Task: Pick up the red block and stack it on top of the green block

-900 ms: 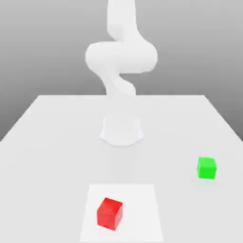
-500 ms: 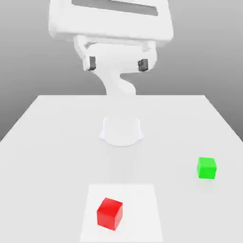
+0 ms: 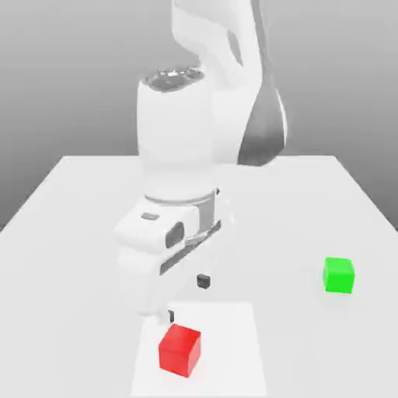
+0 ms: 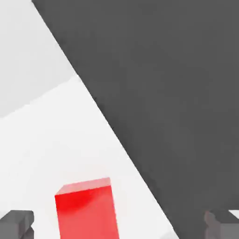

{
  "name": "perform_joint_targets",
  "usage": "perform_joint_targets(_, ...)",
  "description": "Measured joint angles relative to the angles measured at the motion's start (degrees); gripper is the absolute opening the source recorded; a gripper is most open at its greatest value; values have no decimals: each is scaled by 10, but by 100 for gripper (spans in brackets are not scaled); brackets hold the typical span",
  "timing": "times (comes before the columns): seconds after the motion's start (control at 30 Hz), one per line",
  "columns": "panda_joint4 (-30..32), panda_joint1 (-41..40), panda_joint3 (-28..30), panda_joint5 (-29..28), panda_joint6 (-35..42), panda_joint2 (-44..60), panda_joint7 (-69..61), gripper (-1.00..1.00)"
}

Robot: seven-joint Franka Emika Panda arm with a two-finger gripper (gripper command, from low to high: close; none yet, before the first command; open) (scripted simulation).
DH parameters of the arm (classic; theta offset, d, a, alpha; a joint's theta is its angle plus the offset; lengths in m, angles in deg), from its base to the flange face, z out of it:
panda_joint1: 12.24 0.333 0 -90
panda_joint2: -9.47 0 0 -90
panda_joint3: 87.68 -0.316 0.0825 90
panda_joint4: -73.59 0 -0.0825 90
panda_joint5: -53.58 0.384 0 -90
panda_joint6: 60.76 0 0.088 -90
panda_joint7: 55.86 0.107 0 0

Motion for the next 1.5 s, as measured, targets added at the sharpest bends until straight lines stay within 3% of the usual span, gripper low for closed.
perform_joint_targets(0.2, -11, -40, -54, 67, -91, 120, -76, 0)
perform_joint_targets(0.23, -13, -47, -62, 74, -101, 132, -82, -100)
perform_joint_targets(0.47, -13, -46, -61, 73, -99, 131, -81, -100)
perform_joint_targets(0.63, 3, -22, -22, 6, -25, 39, -31, -100)
perform_joint_targets(1.17, 124, 279, -213, -30, 24, -134, 256, -100)
perform_joint_targets(1.4, 131, 302, -229, -65, -84, -33, 307, -100)
perform_joint_targets(1.43, 130, 303, -226, -74, -100, -17, 313, 100)
perform_joint_targets(1.5, 130, 303, -226, -74, -100, -17, 313, 100)
